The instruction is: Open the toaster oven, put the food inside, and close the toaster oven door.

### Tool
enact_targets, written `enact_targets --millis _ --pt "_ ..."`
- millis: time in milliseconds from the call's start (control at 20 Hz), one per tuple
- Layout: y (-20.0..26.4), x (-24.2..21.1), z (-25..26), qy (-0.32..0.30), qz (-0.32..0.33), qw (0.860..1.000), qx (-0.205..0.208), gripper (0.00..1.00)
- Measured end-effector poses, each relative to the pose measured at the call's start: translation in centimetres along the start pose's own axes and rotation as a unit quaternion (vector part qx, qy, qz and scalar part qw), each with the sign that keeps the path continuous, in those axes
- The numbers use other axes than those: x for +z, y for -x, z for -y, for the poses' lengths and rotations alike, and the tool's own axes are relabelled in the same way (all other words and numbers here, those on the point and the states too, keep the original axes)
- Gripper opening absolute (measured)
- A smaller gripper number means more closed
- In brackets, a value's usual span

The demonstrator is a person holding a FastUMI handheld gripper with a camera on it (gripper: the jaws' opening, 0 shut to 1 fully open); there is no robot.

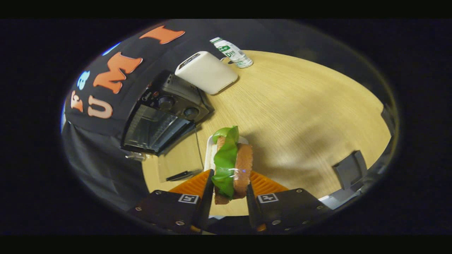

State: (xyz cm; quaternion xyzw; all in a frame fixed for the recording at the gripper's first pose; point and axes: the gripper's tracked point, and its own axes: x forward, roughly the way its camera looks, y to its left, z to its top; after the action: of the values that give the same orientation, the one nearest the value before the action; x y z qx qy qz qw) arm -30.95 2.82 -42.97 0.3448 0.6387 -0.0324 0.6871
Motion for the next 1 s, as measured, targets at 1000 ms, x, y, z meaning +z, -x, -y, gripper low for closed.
enact_targets --millis 1000 --pt "2.6 2.3 -13.3 0.002 0.036 0.985 0.169 0.31"
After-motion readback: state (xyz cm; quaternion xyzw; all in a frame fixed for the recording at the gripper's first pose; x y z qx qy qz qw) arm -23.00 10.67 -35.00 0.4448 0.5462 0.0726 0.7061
